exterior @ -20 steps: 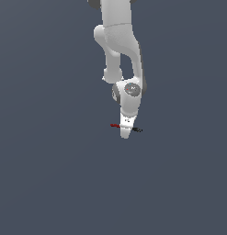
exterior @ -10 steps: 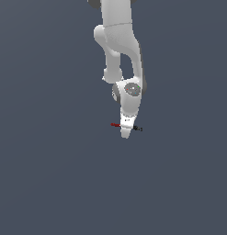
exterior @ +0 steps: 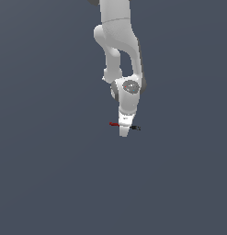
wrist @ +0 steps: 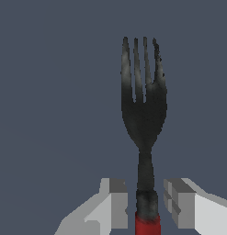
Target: Pick up the object and move it to a goal position.
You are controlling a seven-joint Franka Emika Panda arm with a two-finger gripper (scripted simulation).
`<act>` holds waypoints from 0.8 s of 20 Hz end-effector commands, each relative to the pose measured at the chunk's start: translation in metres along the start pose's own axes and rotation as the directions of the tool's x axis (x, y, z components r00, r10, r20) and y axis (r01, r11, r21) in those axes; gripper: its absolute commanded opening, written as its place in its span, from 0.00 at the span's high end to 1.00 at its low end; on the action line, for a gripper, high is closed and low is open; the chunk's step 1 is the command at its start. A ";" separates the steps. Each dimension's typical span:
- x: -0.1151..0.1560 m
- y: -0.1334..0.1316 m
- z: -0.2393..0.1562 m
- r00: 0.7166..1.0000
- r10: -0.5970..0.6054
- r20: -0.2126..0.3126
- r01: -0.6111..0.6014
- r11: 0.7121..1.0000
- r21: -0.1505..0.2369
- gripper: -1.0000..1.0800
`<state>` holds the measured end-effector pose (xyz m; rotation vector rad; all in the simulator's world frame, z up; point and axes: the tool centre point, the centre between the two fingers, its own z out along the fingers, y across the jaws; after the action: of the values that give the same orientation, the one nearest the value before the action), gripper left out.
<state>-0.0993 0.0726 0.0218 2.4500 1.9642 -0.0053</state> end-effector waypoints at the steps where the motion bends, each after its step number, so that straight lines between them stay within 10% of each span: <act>1: -0.007 0.001 -0.009 1.000 0.000 0.000 0.000 1.000 -0.001 1.00; 16: -0.082 0.008 -0.118 1.000 0.000 -0.001 0.000 1.000 0.000 1.00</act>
<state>-0.1075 0.0003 0.1261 2.4501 1.9639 -0.0052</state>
